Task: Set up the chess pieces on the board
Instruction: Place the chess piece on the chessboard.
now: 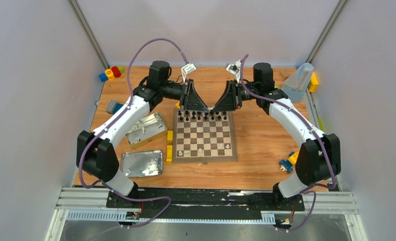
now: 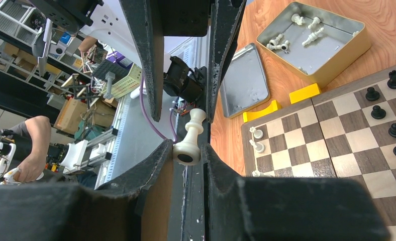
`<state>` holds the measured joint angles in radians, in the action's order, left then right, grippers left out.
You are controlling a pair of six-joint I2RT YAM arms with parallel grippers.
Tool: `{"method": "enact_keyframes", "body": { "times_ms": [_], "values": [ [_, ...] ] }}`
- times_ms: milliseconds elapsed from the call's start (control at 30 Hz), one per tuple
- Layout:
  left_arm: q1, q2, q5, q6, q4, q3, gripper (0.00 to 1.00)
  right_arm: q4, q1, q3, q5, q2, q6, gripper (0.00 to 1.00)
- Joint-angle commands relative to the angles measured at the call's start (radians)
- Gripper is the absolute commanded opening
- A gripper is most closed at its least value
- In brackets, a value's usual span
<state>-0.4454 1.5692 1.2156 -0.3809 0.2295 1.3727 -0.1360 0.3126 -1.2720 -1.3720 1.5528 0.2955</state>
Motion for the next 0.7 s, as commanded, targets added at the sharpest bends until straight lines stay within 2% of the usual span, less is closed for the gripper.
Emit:
{"method": "enact_keyframes", "body": {
  "times_ms": [0, 667],
  "values": [
    [-0.007, -0.006, 0.028, -0.015, -0.041, -0.006, 0.49, 0.053, -0.008, -0.014, -0.029, 0.007, 0.013, 0.00],
    [-0.016, 0.009, 0.021, -0.027, -0.051, 0.008, 0.31, 0.075, -0.013, 0.004, -0.020, 0.025, 0.023, 0.01]
  ]
}}
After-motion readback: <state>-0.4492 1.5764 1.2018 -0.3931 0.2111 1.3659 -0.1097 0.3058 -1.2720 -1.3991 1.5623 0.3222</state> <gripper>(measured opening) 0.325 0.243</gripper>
